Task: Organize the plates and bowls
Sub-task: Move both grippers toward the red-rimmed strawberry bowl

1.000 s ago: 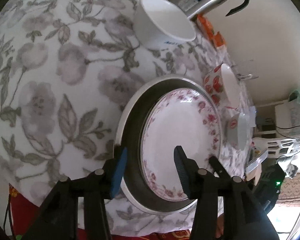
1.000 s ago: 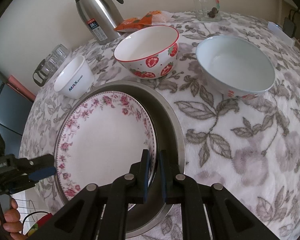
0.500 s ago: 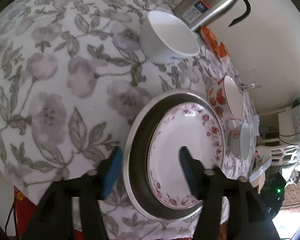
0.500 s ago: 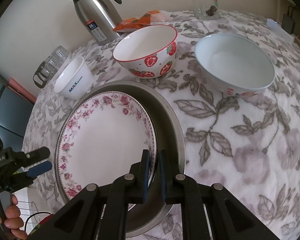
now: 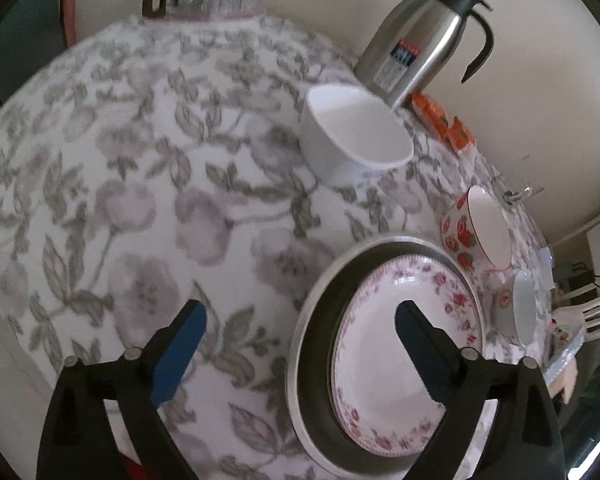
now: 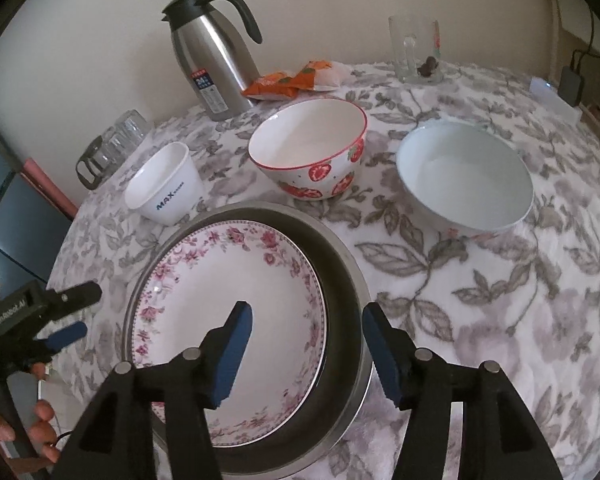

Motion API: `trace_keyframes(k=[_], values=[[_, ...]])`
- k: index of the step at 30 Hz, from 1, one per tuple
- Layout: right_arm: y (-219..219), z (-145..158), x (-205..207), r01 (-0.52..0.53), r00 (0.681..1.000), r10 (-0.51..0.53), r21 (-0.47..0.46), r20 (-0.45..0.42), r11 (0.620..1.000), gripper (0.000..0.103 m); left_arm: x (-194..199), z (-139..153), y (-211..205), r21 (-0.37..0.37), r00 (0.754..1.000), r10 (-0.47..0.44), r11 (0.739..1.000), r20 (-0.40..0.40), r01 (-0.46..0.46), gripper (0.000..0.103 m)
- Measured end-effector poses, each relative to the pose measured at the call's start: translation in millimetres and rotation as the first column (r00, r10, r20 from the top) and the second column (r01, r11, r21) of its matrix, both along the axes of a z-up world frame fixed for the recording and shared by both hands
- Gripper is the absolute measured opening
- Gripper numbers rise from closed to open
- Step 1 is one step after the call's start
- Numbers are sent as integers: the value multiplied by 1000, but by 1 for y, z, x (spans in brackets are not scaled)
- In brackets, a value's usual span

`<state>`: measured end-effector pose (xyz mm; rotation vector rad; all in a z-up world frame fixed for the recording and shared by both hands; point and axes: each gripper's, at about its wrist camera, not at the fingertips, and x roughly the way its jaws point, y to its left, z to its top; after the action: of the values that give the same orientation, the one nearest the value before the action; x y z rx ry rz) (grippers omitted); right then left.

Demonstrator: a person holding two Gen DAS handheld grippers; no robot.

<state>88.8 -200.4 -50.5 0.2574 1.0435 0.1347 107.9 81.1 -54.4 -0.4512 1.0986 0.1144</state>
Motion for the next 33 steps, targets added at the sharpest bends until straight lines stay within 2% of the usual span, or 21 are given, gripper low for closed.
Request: trace_keyframes(k=[1,4,6,7,12,17,19,22,26,29,33], values=[[1,0,1,1,1000,-1,0,8,1000,74,0,2,0,19,1000,1,1000,16,-1,97],[1,1,0,2,999,-2,-5,36,1000,81,0,10,-2,73,997,-1,997,71,-4,97],[0,2,-1,8,998,-8,-11,59,1000,91,0,13,-2,89,995,4,996,100,-13,97],[0,4,-2,18,997,-16,-24,70,1000,103,0,15,-2,94,994,5,995,108,-15,97],[-6,15,-4,62,989,-55,-51,136,997,103,0,17,-2,103,992,5,994,127,-19,97],[-6,14,-1,56,993,-49,-68,103,996,103,-1,25,-6,131,986,-3,991,164,-19,98],[-4,18,1,57,994,-46,-111,99,992,103,-1,29,-8,132,983,-7,991,185,-18,99],[-3,26,1,76,990,-58,-141,126,987,103,2,37,-11,129,977,-40,992,211,12,100],[-10,35,6,111,984,-97,-89,150,990,103,13,50,-9,152,978,-43,988,204,12,100],[-10,40,9,114,981,-100,-75,165,991,103,28,57,-5,177,988,-9,984,153,-18,100],[-7,42,13,102,981,-88,-73,171,992,103,48,60,-2,162,991,37,985,132,-59,100]])
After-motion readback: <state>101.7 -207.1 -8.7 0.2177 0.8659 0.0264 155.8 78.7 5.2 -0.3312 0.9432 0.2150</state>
